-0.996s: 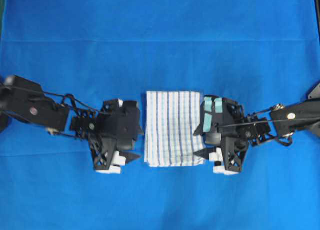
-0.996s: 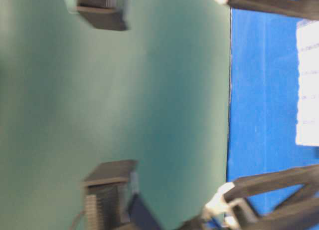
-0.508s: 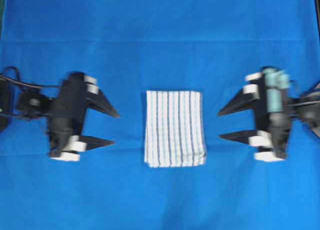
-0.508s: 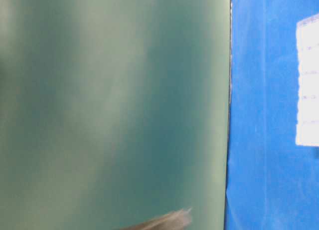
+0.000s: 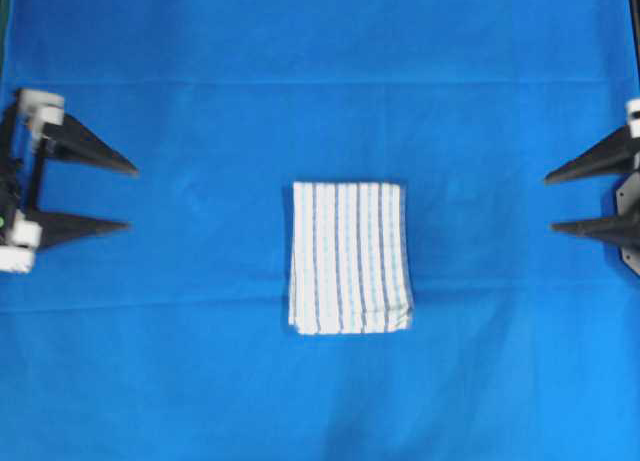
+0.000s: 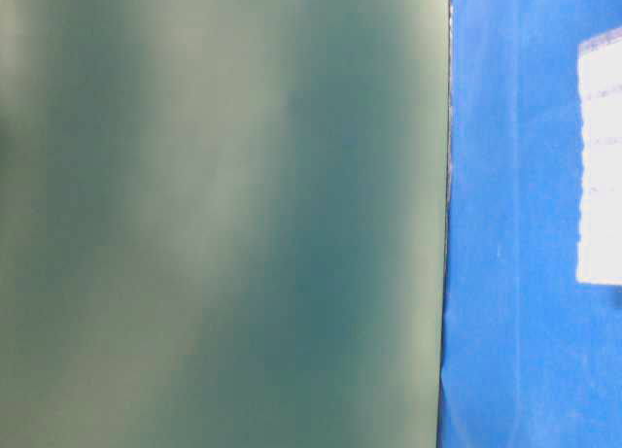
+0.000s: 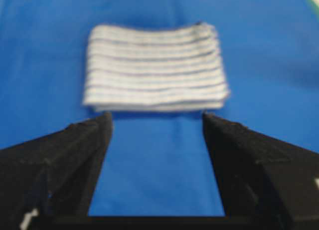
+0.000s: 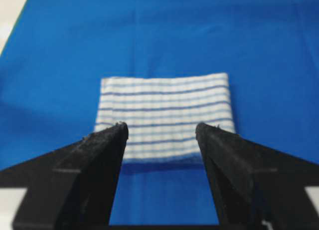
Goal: Fold the blue towel.
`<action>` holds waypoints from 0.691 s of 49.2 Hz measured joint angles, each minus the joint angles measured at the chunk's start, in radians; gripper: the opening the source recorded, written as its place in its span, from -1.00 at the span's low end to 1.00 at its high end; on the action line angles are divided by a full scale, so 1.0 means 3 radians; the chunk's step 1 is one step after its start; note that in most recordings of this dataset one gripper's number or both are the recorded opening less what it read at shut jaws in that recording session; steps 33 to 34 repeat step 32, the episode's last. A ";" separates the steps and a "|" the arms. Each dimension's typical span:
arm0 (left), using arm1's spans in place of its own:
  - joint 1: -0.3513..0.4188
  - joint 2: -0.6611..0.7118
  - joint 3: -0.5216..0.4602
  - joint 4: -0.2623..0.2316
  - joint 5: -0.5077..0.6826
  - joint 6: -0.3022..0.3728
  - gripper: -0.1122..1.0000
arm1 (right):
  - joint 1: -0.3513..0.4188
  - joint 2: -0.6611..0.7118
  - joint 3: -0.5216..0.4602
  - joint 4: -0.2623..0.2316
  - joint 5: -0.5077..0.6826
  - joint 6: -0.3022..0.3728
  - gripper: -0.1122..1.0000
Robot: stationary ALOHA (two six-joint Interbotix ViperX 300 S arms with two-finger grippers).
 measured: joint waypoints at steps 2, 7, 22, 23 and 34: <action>0.0051 -0.0143 0.0102 0.0000 -0.0005 0.0000 0.40 | -0.0046 -0.0097 0.0072 0.0000 0.0000 0.0000 0.34; 0.0153 -0.0486 0.0343 0.0000 -0.0015 0.0000 0.40 | -0.0189 -0.0261 0.0235 -0.0005 0.0000 0.0000 0.34; 0.0266 -0.1043 0.0736 0.0000 -0.0005 -0.0005 0.40 | -0.0409 -0.0194 0.0506 -0.0005 -0.0251 0.0005 0.33; 0.0271 -0.1048 0.0741 0.0000 -0.0010 -0.0005 0.39 | -0.0409 -0.0184 0.0516 -0.0005 -0.0266 0.0010 0.33; 0.0297 -0.1048 0.0757 0.0005 -0.0005 -0.0005 0.39 | -0.0414 -0.0148 0.0532 -0.0005 -0.0317 0.0026 0.33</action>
